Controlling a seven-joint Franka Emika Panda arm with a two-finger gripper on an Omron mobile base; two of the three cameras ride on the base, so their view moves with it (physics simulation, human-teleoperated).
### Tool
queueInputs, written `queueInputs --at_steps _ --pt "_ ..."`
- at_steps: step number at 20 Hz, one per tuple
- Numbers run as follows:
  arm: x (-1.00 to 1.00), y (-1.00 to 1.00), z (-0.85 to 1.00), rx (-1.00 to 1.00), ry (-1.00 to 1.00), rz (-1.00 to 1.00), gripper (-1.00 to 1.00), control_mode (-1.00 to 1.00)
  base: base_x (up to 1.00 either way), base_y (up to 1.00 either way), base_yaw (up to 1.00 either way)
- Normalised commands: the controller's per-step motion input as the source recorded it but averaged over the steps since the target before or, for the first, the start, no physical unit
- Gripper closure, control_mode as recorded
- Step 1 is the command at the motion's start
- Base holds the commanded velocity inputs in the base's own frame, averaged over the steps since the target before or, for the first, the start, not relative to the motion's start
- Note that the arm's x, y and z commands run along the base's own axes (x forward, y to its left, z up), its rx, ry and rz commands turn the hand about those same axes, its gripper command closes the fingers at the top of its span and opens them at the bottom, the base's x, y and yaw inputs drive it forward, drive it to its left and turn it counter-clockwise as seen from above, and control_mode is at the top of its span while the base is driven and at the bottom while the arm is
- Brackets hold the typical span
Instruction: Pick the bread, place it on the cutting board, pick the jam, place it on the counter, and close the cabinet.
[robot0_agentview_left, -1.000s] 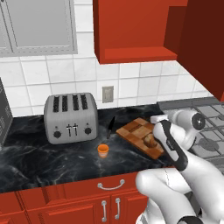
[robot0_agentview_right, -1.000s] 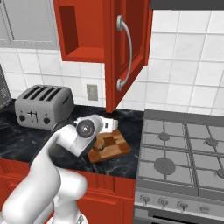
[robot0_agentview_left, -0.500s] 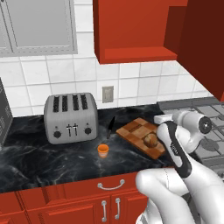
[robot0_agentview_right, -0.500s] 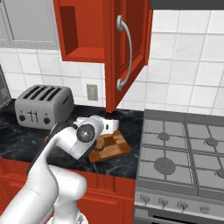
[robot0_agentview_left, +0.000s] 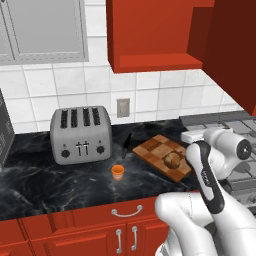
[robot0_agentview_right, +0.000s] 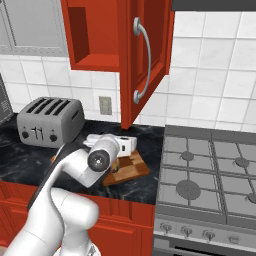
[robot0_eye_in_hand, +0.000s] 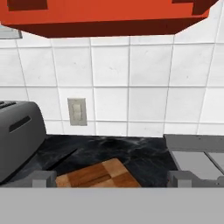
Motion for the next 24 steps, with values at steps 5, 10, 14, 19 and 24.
queueInputs --at_steps 5,10,14,19,24 --pt "-0.18 0.0 0.02 0.0 -0.1 0.0 -1.0 -1.0 0.0 0.0 0.0" --pt "-0.17 0.0 0.01 0.0 -0.09 0.0 -1.0 -1.0 0.0 0.0 0.0" --pt "-0.22 -0.02 0.07 0.0 -0.08 0.0 -1.0 -1.0 0.0 0.0 0.0" --pt "-0.16 -0.02 0.12 0.0 -0.03 0.0 -1.0 -1.0 0.0 0.0 0.0" --pt "-0.11 -0.01 0.12 0.0 -0.01 0.0 -1.0 -1.0 0.0 0.0 0.0"
